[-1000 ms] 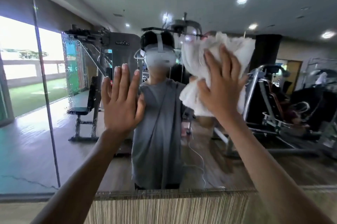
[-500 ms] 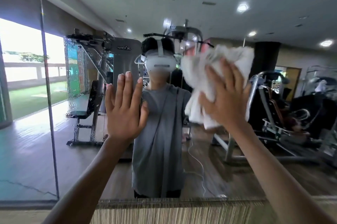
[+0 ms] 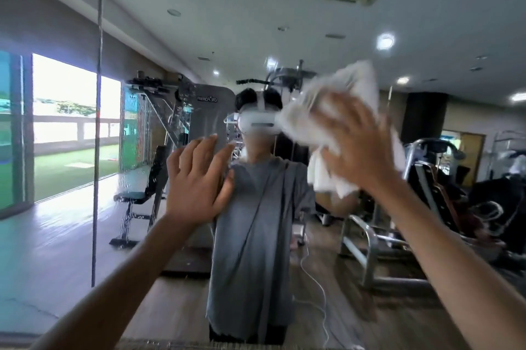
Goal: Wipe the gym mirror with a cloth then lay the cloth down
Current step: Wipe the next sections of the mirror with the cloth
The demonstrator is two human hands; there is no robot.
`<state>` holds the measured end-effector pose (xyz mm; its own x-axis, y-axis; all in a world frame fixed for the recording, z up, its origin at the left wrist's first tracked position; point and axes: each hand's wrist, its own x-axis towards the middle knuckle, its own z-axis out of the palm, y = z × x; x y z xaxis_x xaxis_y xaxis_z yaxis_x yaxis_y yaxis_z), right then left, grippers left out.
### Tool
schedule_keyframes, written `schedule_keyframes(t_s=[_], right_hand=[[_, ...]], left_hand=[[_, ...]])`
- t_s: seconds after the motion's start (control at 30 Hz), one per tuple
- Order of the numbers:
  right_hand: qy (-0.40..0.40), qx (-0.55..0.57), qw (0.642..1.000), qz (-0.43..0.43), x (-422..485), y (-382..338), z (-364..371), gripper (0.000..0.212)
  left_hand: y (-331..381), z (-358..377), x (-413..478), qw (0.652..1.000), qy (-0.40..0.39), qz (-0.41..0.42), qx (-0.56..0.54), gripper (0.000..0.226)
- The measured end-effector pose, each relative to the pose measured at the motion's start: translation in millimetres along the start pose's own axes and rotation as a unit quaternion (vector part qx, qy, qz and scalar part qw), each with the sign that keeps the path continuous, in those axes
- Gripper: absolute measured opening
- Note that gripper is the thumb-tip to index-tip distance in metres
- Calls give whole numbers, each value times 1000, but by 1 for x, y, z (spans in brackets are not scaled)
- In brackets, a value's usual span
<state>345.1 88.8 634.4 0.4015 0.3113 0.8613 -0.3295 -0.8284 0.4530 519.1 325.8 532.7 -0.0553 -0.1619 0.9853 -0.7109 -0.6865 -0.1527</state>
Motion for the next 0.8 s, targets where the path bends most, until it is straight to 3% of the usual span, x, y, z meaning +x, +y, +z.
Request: schedule_keyframes(t_s=[0.07, 0.13, 0.2, 0.27, 0.37, 0.43, 0.5, 0.57, 0.63, 0.7, 0.8], right_hand=[[37, 18, 990, 137, 53, 14, -14, 63], [66, 21, 977, 201, 96, 1, -18, 61], [61, 10, 987, 151, 111, -27, -13, 65], [46, -20, 999, 13, 96, -47, -3, 72], [24, -46, 983, -176, 59, -21, 1, 72], [17, -42, 986, -158, 53, 17, -4, 69], [28, -29, 999, -22, 68, 41, -12, 65], [67, -7, 990, 125, 98, 35, -16, 61], [91, 8, 975, 204, 126, 7, -15, 61], [79, -1, 981, 178, 135, -23, -9, 62], [55, -40, 997, 21, 113, -44, -1, 66]], left_hand=[[-5, -1, 43, 1000, -11, 3, -7, 53], [-2, -3, 89, 999, 13, -18, -24, 52], [-3, -5, 122, 996, 40, -71, -28, 55], [-11, -5, 133, 992, 40, -116, -19, 62], [-24, -1, 123, 995, 1, -98, 5, 64], [-24, 3, 119, 998, -9, -62, 18, 61], [-23, 5, 119, 999, -6, -46, 22, 61], [-23, 6, 119, 999, -4, -42, 18, 61], [-25, 5, 120, 999, 3, -36, 8, 62], [-27, 5, 119, 999, 11, -35, 2, 61], [-27, 6, 118, 999, 18, -47, -3, 61]])
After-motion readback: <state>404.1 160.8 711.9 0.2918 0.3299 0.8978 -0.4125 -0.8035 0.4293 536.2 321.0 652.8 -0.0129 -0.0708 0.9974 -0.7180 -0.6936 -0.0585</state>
